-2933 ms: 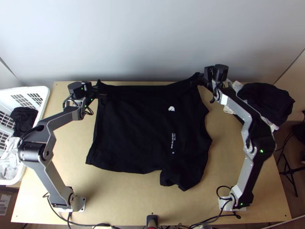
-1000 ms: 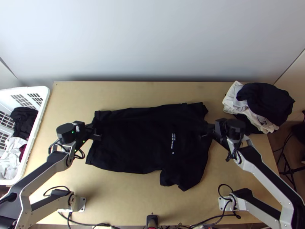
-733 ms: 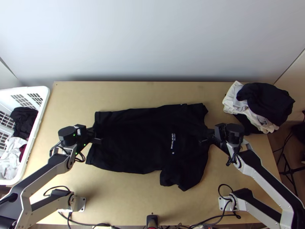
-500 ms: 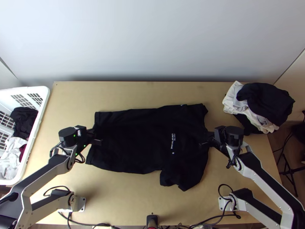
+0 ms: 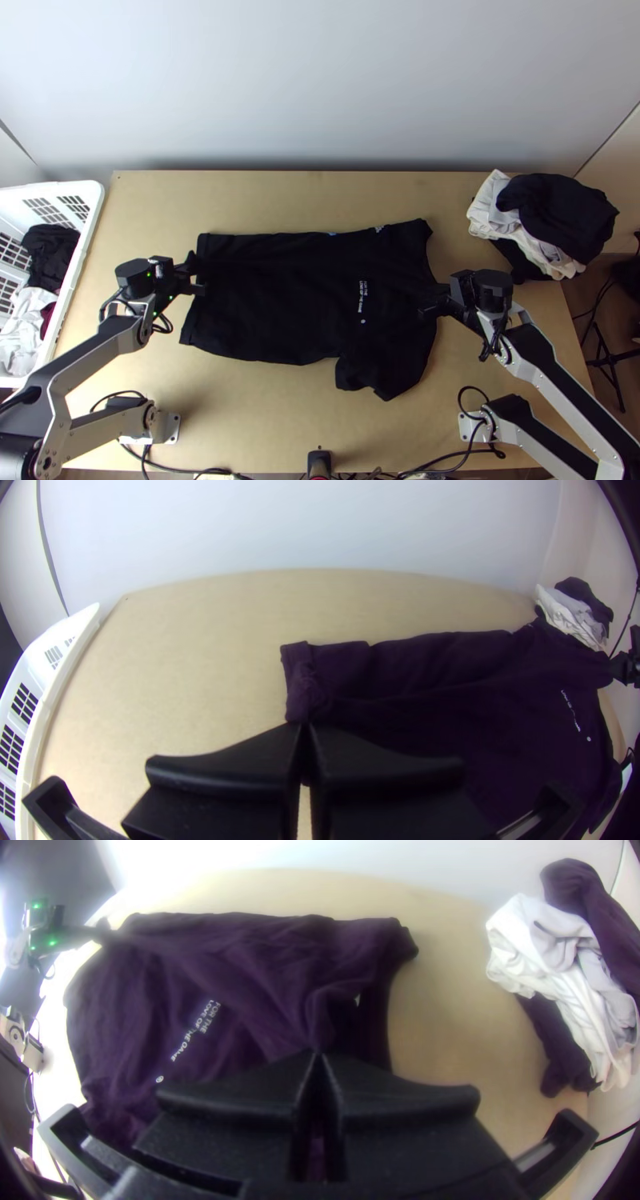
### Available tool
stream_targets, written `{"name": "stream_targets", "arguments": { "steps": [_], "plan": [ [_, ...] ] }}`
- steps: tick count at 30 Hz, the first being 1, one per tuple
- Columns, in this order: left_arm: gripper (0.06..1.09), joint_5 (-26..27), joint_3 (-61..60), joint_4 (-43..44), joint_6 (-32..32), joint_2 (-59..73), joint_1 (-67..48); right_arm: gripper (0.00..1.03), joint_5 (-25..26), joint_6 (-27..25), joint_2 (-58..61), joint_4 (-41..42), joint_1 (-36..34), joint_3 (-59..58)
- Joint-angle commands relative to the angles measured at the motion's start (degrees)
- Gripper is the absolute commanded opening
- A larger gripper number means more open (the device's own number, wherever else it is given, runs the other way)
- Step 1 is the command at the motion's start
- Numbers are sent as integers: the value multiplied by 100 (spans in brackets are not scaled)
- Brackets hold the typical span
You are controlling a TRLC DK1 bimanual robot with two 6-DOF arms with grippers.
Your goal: Fold the t-shirt
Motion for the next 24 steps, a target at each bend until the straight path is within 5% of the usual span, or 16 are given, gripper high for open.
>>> {"name": "stream_targets", "arguments": {
  "steps": [1, 24],
  "plan": [
    [9, 0, 148, 66, 22, 319, 45, 3, -37, -1, -1, -130, 70, -15],
    [9, 53, 192, -83, 31, 380, 10, 3, -125, 26, 544, -447, 571, 363]
  ]
}}
